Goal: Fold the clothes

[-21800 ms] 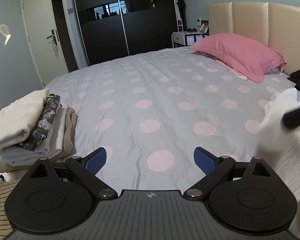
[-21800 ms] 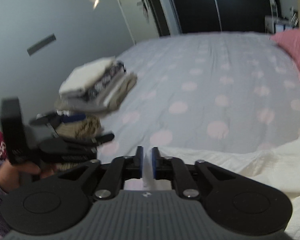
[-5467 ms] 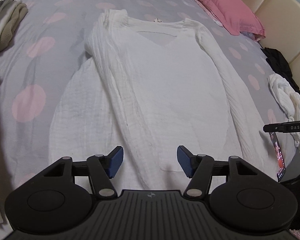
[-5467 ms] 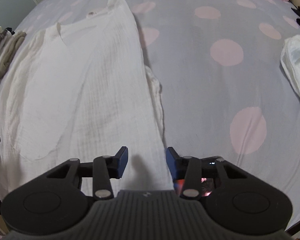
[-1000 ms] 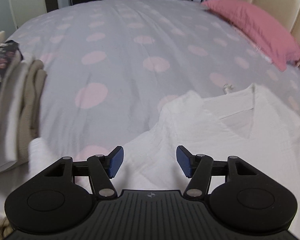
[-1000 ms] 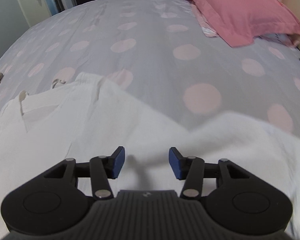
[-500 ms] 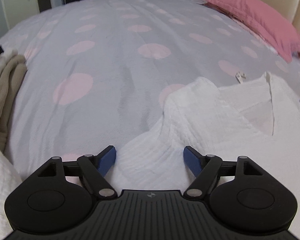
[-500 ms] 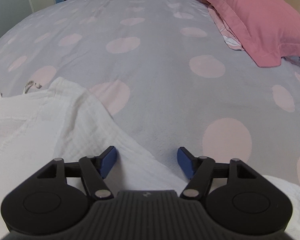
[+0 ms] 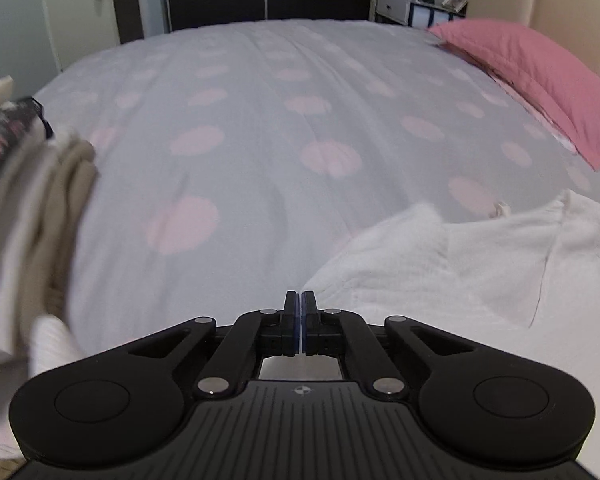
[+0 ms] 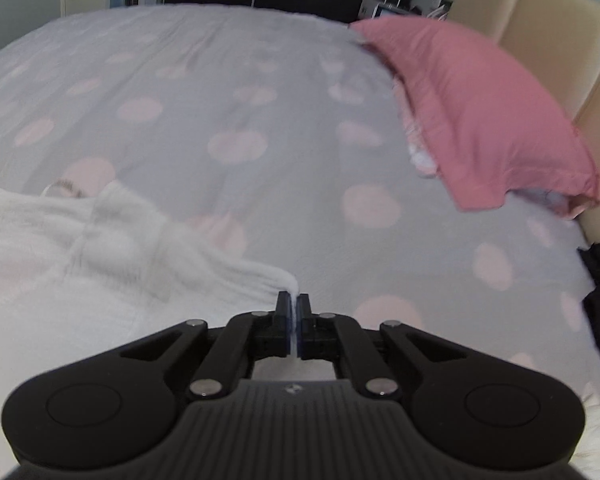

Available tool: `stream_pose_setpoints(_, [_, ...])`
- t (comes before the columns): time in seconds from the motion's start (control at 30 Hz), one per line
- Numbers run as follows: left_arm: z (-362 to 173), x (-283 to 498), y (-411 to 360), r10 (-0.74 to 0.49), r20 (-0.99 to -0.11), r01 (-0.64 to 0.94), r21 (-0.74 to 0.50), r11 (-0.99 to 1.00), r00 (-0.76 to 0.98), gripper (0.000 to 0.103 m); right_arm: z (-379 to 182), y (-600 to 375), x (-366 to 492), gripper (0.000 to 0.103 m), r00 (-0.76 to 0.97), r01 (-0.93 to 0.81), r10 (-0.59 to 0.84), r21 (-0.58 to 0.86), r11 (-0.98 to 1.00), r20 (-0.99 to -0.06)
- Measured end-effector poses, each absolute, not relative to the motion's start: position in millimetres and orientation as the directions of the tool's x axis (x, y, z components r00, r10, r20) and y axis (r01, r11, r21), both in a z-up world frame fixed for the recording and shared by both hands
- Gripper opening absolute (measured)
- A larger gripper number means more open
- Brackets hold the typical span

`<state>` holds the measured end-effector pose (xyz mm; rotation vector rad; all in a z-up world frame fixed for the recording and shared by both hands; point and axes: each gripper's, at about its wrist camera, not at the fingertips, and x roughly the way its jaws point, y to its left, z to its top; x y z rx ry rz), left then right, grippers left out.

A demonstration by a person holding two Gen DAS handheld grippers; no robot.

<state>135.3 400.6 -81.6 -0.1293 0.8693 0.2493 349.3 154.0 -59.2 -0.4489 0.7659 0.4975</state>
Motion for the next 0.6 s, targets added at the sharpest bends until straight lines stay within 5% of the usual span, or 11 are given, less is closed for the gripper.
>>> stream_pose_setpoints(0.37, [-5, 174, 393, 0.215, -0.633, -0.267, 0.014, 0.964, 0.743, 0.0, 2, 169, 371, 0.002, 0.746, -0.465, 0.23, -0.242, 0.851, -0.624])
stream_pose_setpoints(0.6, [-48, 216, 394, 0.227, -0.704, -0.238, 0.084, 0.968, 0.673, 0.0, -36, 182, 398, 0.002, 0.719, -0.462, 0.193, -0.251, 0.851, -0.668])
